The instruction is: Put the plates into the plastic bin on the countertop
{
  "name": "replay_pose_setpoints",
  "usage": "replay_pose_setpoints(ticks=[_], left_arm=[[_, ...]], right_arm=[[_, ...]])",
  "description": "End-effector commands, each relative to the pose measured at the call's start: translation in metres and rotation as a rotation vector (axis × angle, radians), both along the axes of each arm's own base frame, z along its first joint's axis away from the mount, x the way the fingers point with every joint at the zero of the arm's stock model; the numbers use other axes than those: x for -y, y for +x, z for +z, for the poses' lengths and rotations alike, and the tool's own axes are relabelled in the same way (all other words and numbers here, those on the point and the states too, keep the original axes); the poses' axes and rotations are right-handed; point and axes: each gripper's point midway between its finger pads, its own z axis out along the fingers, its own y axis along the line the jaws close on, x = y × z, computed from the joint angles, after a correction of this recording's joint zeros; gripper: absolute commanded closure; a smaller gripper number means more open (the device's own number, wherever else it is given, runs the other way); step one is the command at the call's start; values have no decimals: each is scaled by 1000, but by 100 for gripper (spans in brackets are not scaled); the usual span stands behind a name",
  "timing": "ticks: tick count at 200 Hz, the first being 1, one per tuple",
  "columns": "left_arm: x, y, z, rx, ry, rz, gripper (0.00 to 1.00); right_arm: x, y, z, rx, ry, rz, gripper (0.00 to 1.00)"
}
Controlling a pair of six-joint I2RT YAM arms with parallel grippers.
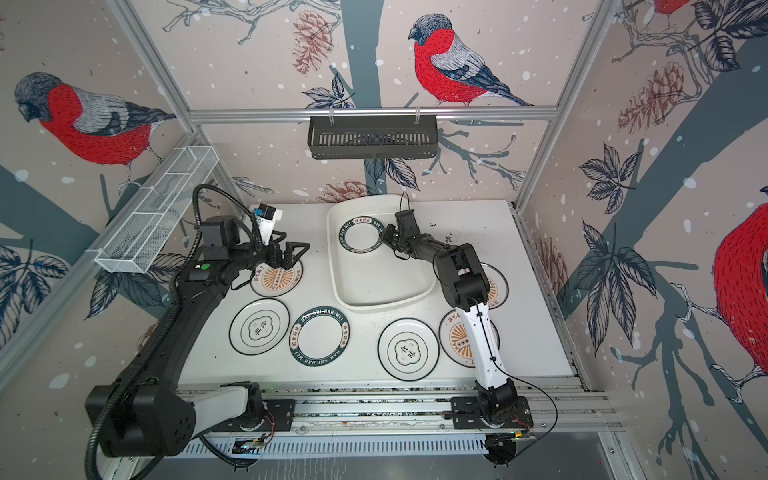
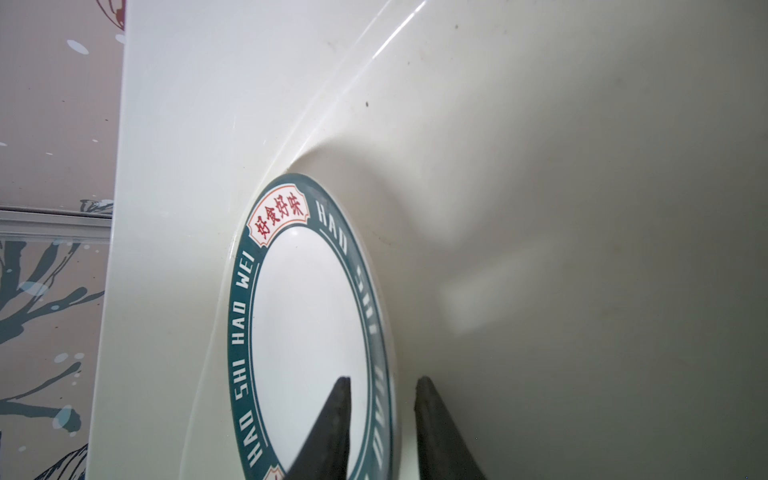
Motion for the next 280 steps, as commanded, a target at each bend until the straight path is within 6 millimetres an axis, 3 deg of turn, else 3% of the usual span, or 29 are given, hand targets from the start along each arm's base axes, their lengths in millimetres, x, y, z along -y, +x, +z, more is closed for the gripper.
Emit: replay_pose_setpoints(ticks=[1,34,115,146,166,178,211,280], left_arm=[[3,-1,8,30,-13,-17,2],[3,-2,9,32,-13,-18,2],[1,0,14,54,13,-13,2],[2,-1,14,55,28,-30,2],[1,-1,13,55,40,-33,2],[2,-2,12,54,46,-40,2],[2,-3,12,49,50,-48,2],[3,-3,15,41,60,-52,2]], right_arm=[[6,2,4,12,-53,-13,67],[11,0,10,17,-102,-21,61],[8,-10,57,80,-144,10,56],[10,-21,83,116,-147,20,56],[24,-34,108,154,-176,10,56],[37,-45,124,178,-200,-5,56],[93,-87,142,189,-260,-89,54],[251,-183,127,98,-305,-385,50]])
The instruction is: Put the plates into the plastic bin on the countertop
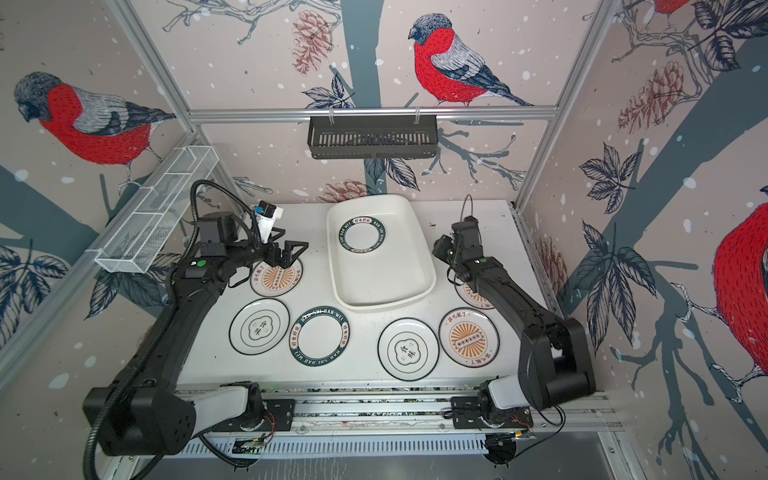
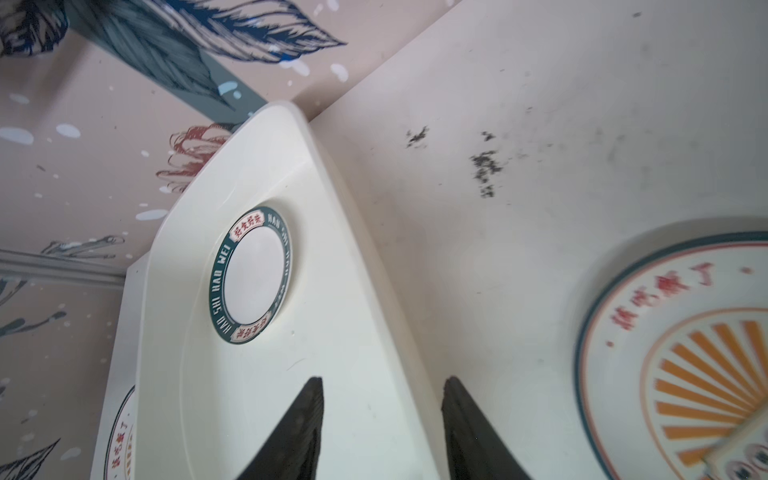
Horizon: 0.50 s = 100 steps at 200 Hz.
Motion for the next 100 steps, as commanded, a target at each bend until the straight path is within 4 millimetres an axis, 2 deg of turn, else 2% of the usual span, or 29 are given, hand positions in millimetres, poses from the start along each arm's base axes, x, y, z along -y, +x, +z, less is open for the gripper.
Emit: replay_pose_setpoints(ticks=[1,27,43,79,100], left_arm=[[3,-2,3,7,11,-22,2],[4,-4,1,1,15,-29,2],[5,-5,-1,-5,15,-32,2],[8,-7,-3,-10,11,-49,2],[11,-7,-5,-13,7,-60,2]], right_arm=[[45,-25,-9,-24,-16,-117,50],[93,-56,-14,-39,-22,-264,46],[119,-71,-16,-27,-24,-351,46],[163,-105,-28,-20,0,-507,46],[176,-117,-46,-53,42,-541,46]])
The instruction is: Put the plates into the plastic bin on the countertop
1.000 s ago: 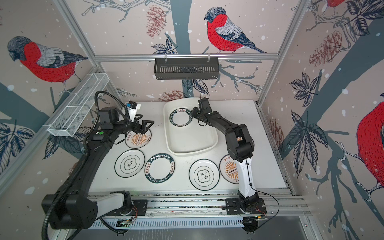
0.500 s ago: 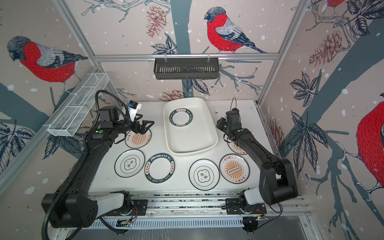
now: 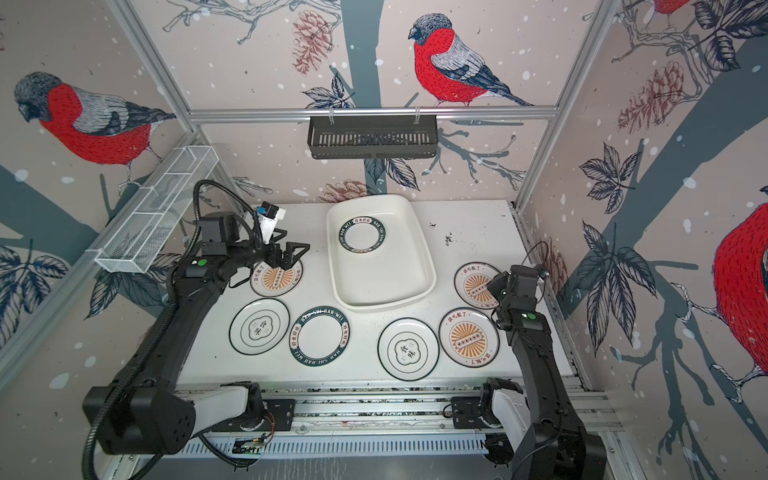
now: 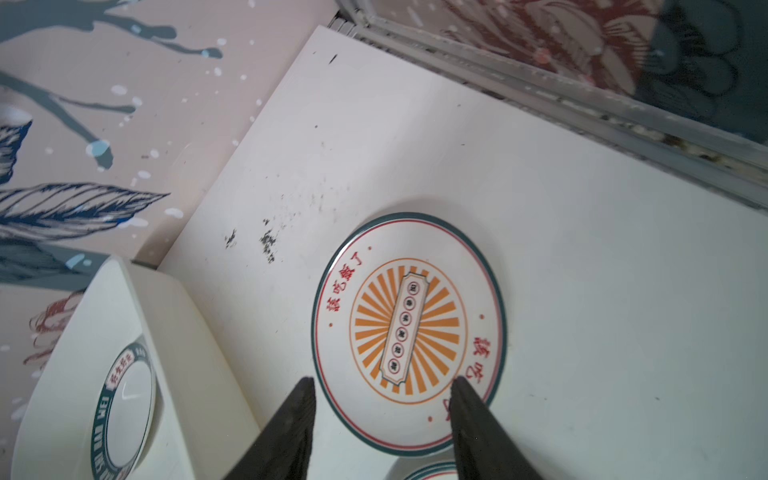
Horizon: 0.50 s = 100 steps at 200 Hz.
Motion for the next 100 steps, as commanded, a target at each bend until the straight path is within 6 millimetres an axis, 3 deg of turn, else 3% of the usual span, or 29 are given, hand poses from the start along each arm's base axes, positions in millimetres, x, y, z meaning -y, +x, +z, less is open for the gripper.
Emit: replay_pose_setpoints(ticks=[1,41,100], left_arm=[[6,-4,-2,-1,-4,-38,2],[10,-4,-4,-5,-10,-52,2],[11,-5,-6,-2,-13,-58,2]], right_arm=[[9,-12,-17,-28,52,-30,46],[18,-22,-51,-87,130,-32,46],[16,-28,-83,-117,237,-13,48]])
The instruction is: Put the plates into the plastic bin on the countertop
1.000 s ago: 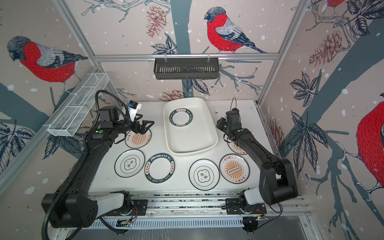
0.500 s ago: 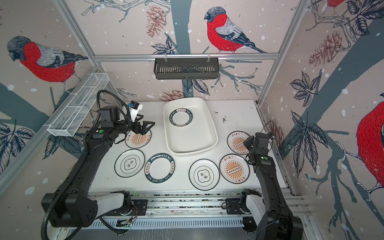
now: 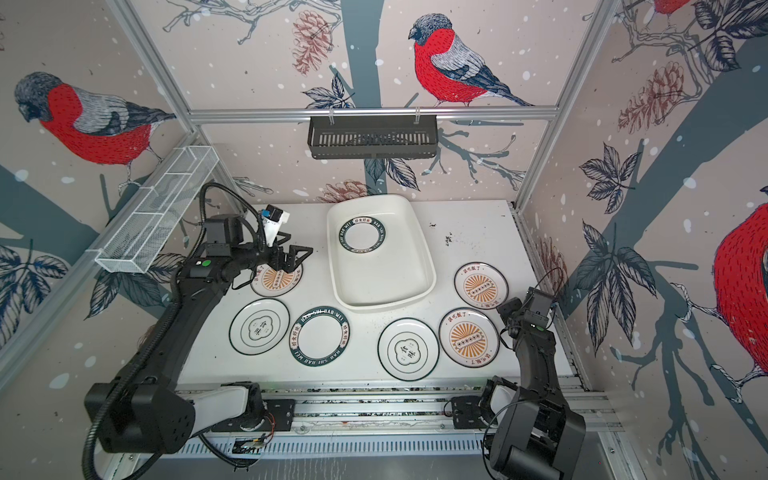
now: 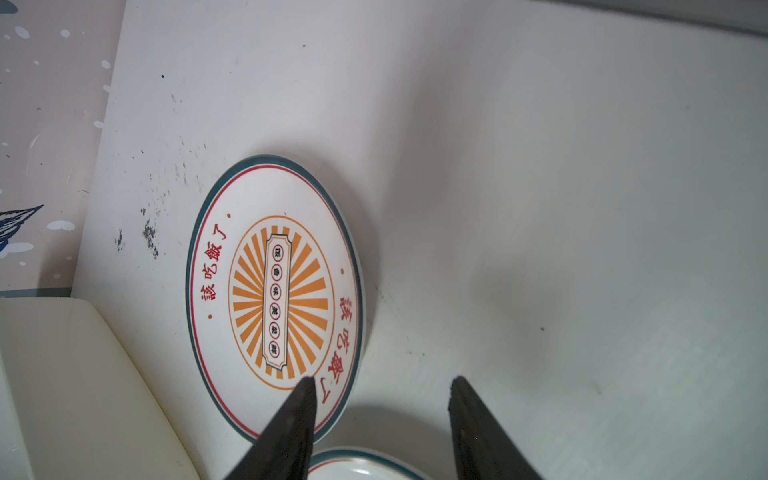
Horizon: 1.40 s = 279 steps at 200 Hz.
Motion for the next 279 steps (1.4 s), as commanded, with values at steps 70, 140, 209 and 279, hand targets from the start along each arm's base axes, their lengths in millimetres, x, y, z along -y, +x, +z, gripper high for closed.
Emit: replay_pose_setpoints(ticks=[70,140,209,279], left_arm=[[5,-2,2,22,-5,-32,2],[5,-1,-2,15,-11,-29,2],[5,0,-1,17,-15,-24,2],[6,2,0,16,-17,-18,2]], right_arm=[[-14,11,-10,100,114,67,54],[-22,14,-19,121,174,78,57],[-24,21,-27,151,215,78,59],[-22,29,-38,172,258,53,63]])
